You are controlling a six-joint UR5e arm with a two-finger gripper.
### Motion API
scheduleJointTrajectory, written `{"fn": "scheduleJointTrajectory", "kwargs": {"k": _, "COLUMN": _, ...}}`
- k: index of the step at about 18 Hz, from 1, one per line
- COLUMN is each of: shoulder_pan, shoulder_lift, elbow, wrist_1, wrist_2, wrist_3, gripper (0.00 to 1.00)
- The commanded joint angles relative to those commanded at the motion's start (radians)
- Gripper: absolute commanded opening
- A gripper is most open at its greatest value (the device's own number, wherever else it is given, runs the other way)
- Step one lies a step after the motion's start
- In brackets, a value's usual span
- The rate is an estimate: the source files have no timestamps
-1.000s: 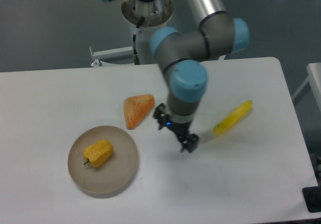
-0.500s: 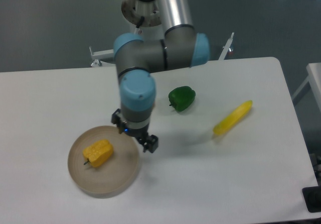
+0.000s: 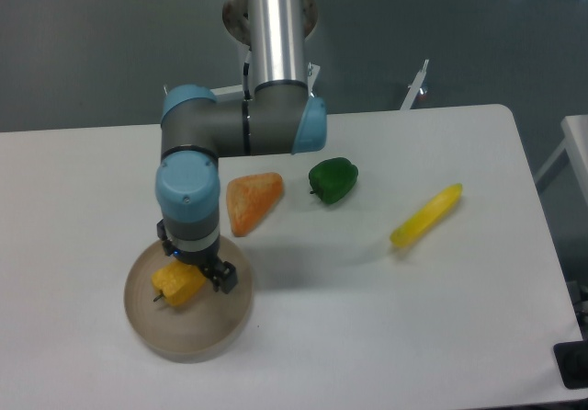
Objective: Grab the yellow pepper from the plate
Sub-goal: 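Lower the gripper onto the yellow pepper and close on it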
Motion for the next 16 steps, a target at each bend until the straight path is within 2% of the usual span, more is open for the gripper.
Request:
{"fn": "scheduleJointTrajectory", "kwargs": {"k": 5, "shoulder_pan": -0.011, "shoulder_lift": -0.026, "elbow": 0.002, "wrist_1": 0.005, "wrist_2": 0.005, "wrist_3": -0.002, "gripper": 1.00}}
{"fn": "scheduleJointTrajectory", "kwargs": {"k": 10, "shoulder_pan": -0.025, "shoulder_lift": -0.060, "elbow": 0.000, "wrist_1": 0.080, "wrist_2": 0.012, "wrist_3": -0.035, "gripper": 1.00}}
{"fn": "scheduleJointTrajectory", "kwargs": {"k": 11, "shoulder_pan": -0.026, "shoulder_lift": -0.060, "elbow": 0.000, "wrist_1": 0.081, "wrist_2": 0.020, "wrist_3": -0.035, "gripper": 0.83}}
{"fn": "scheduleJointTrajectory", "kwargs": {"k": 15, "shoulder_pan": -0.026, "shoulder_lift": -0.048, "elbow": -0.002, "wrist_1": 0.080, "wrist_2": 0.038, "wrist_3": -0.037, "gripper": 0.29}}
{"fn": "scheduleJointTrajectory", "kwargs": {"k": 16, "shoulder_pan": -0.025, "shoulder_lift": -0.041, "elbow": -0.002, "wrist_1": 0.077, "wrist_2": 0.037, "wrist_3": -0.032, "gripper": 0.21}}
